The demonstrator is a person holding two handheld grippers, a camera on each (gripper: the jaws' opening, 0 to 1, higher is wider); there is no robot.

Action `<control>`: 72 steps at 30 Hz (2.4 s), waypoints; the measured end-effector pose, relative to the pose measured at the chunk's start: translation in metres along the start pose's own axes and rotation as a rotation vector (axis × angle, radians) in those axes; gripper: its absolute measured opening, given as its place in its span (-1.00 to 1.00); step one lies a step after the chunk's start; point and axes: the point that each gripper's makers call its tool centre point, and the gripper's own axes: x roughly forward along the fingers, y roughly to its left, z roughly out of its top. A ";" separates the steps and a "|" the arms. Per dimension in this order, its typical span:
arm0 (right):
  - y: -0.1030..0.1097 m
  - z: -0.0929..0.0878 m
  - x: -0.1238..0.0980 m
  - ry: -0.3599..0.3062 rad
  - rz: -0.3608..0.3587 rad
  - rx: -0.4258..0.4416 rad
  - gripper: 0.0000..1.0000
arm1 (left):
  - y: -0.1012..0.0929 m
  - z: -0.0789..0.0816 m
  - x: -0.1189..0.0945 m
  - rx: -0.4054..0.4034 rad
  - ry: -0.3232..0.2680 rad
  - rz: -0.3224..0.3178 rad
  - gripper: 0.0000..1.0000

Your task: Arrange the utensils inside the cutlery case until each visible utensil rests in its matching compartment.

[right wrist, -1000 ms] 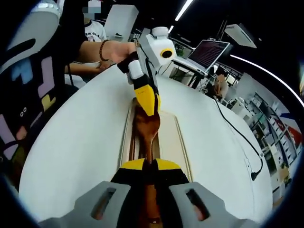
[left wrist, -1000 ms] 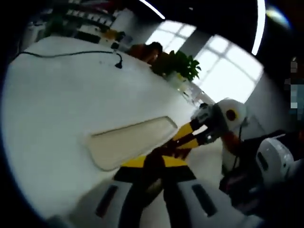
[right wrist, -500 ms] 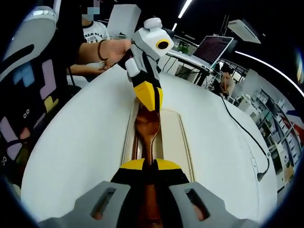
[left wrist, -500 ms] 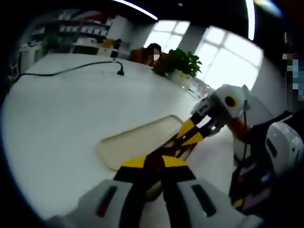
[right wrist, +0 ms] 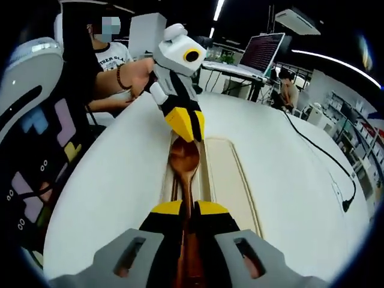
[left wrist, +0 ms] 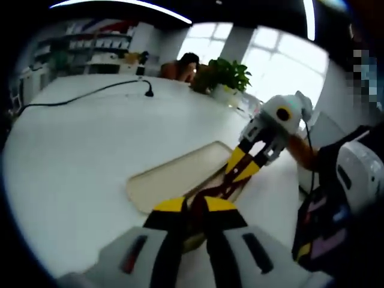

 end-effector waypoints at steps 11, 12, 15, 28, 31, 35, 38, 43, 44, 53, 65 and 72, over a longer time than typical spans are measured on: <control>-0.011 0.022 -0.030 -0.131 -0.027 0.094 -0.80 | 0.002 0.018 -0.011 0.051 -0.053 0.018 -0.79; -0.014 0.024 -0.035 -0.137 -0.043 0.098 -0.80 | 0.002 0.021 -0.013 0.057 -0.063 0.020 -0.79; -0.025 0.026 -0.051 -0.150 -0.100 0.098 -0.80 | 0.004 0.032 -0.018 0.053 -0.100 0.027 -0.79; -0.053 -0.019 -0.109 -0.128 -0.285 0.230 -0.80 | 0.023 0.033 -0.025 0.048 -0.122 0.102 -0.79; -0.061 -0.029 -0.113 -0.124 -0.328 0.295 -0.80 | 0.027 0.040 -0.029 0.009 -0.145 0.114 -0.79; -0.071 -0.039 -0.115 -0.134 -0.374 0.378 -0.79 | 0.042 0.037 -0.031 -0.060 -0.118 0.167 -0.78; -0.076 -0.040 -0.123 -0.118 -0.423 0.327 -0.78 | 0.052 0.042 -0.030 -0.013 -0.155 0.202 -0.79; -0.074 -0.055 -0.117 -0.069 -0.407 0.423 -0.74 | 0.065 0.034 -0.021 -0.100 -0.121 0.226 -0.71; -0.075 -0.058 -0.116 -0.061 -0.419 0.449 -0.67 | 0.067 0.032 -0.019 -0.110 -0.110 0.230 -0.65; -0.080 -0.071 -0.095 -0.071 -0.425 0.716 -0.71 | 0.079 0.024 -0.012 -0.235 -0.060 0.241 -0.51; -0.089 -0.074 -0.085 -0.040 -0.477 0.755 -0.79 | 0.085 0.016 -0.003 -0.273 0.001 0.244 -0.52; -0.086 -0.078 -0.073 -0.024 -0.440 0.786 -0.79 | 0.083 0.016 0.004 -0.308 0.002 0.225 -0.53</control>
